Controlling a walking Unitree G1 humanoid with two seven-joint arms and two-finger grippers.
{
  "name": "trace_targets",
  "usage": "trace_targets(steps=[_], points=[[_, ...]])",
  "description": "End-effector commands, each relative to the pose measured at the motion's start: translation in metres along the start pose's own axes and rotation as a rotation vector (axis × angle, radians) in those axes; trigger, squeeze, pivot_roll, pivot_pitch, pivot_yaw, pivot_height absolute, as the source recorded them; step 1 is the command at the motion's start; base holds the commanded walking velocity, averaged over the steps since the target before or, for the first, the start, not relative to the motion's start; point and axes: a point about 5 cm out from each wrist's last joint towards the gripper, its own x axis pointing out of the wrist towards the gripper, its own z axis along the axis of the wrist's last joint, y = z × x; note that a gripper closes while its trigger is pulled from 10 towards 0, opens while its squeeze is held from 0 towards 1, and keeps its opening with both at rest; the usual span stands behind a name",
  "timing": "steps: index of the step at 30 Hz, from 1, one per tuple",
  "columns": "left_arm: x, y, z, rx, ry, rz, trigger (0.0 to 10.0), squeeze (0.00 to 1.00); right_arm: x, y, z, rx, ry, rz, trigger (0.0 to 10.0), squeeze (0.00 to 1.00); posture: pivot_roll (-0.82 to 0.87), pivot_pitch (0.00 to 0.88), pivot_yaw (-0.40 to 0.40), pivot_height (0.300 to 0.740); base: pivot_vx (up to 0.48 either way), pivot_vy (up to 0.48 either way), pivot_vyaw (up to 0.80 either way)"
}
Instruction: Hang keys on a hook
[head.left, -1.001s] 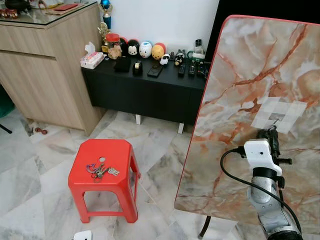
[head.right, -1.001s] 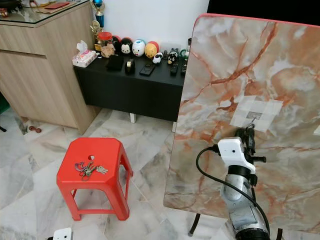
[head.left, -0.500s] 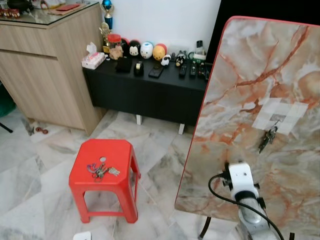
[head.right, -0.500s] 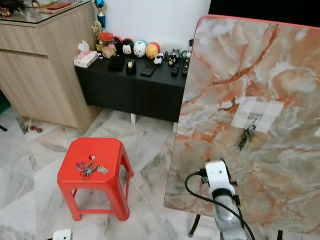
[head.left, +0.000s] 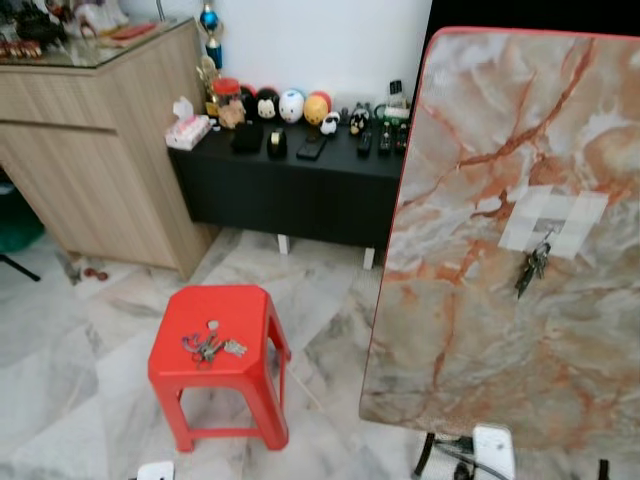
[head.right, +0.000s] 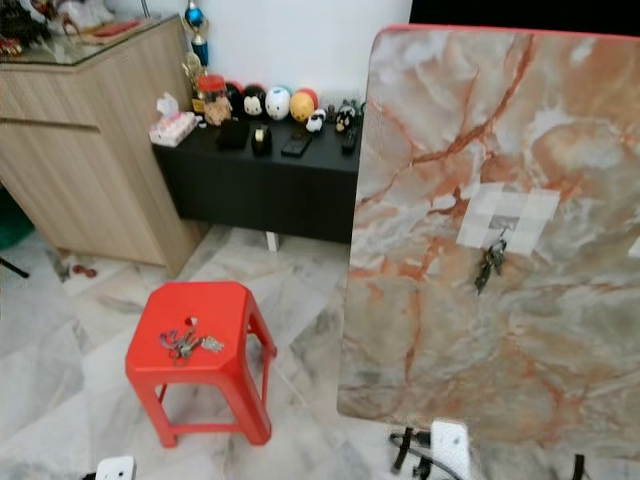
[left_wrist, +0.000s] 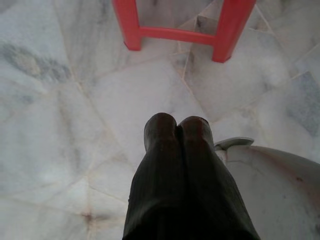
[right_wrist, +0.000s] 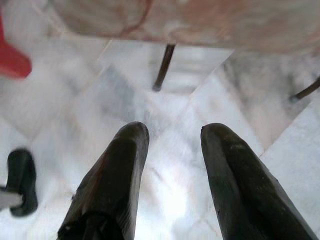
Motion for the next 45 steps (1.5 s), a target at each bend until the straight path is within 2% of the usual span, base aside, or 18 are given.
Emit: trace_targets(steps=[1, 3, 4, 5, 12, 16, 23, 26, 32, 35, 37, 39, 43, 45], points=[[0.000, 0.005, 0.000, 0.026, 0.019, -0.002, 10.0, 0.00, 0.001, -0.001, 0.012, -0.056, -0.031, 0.030, 10.0, 0.00, 0.15, 0.000, 0.025, 0.740, 0.000, 0.000, 0.00], [0.001, 0.009, 0.004, 0.028, 0.015, 0.004, 10.0, 0.00, 0.002, -0.003, 0.018, 0.015, -0.045, 0.034, 10.0, 0.00, 0.13, 0.000, 0.036, 0.740, 0.000, 0.000, 0.00], [0.001, 0.010, 0.005, 0.034, 0.017, 0.001, 10.0, 0.00, 0.002, -0.004, 0.018, 0.123, -0.039, 0.041, 10.0, 0.00, 0.12, 0.000, 0.039, 0.740, 0.000, 0.000, 0.00], [0.001, 0.009, 0.005, 0.036, 0.018, -0.001, 10.0, 0.00, 0.002, -0.004, 0.017, 0.155, -0.038, 0.046, 10.0, 0.00, 0.12, 0.000, 0.039, 0.740, 0.000, 0.000, 0.00], [0.001, 0.006, 0.002, 0.029, 0.032, -0.008, 10.0, 0.00, -0.001, -0.001, -0.008, 0.209, 0.031, 0.021, 10.0, 0.00, 0.14, 0.000, 0.017, 0.740, 0.000, 0.000, 0.00], [-0.003, 0.013, -0.008, 0.030, 0.061, -0.003, 10.0, 0.00, -0.004, 0.008, -0.025, 0.185, 0.090, 0.031, 10.0, 0.00, 0.14, 0.000, 0.018, 0.740, 0.000, 0.000, 0.00], [-0.008, 0.024, -0.018, 0.022, 0.087, 0.008, 10.0, 0.00, -0.005, 0.017, -0.029, 0.161, 0.107, 0.071, 10.0, 0.00, 0.15, 0.000, 0.007, 0.740, 0.000, 0.000, 0.00], [-0.010, 0.027, -0.022, 0.036, 0.096, 0.004, 10.0, 0.00, -0.005, 0.015, -0.028, 0.171, 0.103, 0.073, 10.0, 0.00, 0.15, 0.000, 0.008, 0.740, 0.000, 0.000, 0.00], [-0.014, 0.027, -0.032, 0.054, 0.117, -0.002, 10.0, 0.00, -0.005, 0.002, -0.031, 0.162, 0.105, 0.059, 10.0, 0.00, 0.15, 0.000, 0.010, 0.740, 0.000, 0.000, 0.00], [-0.015, 0.022, -0.038, 0.052, 0.128, -0.005, 10.0, 0.00, -0.006, -0.003, -0.034, 0.150, 0.113, 0.052, 10.0, 0.00, 0.16, 0.000, 0.001, 0.740, 0.000, 0.000, 0.00], [-0.015, 0.013, -0.040, 0.049, 0.133, -0.016, 10.0, 0.00, -0.006, -0.006, -0.036, 0.117, 0.121, 0.050, 10.0, 0.00, 0.16, 0.000, 0.000, 0.740, 0.000, 0.000, 0.00], [-0.013, 0.005, -0.039, 0.048, 0.131, -0.028, 10.0, 0.00, -0.006, -0.007, -0.036, 0.082, 0.125, 0.053, 10.0, 0.00, 0.17, 0.000, -0.002, 0.740, 0.000, 0.126, 0.00], [-0.010, -0.002, -0.034, 0.047, 0.125, -0.034, 10.0, 0.00, -0.005, -0.007, -0.034, 0.090, 0.121, 0.051, 10.0, 0.00, 0.18, 0.000, -0.009, 0.740, 0.000, 0.255, 0.00], [-0.007, -0.006, -0.029, 0.035, 0.117, -0.031, 10.0, 0.00, -0.005, -0.006, -0.032, 0.065, 0.114, 0.062, 10.0, 0.00, 0.19, 0.000, -0.012, 0.740, 0.000, 0.259, 0.00]])
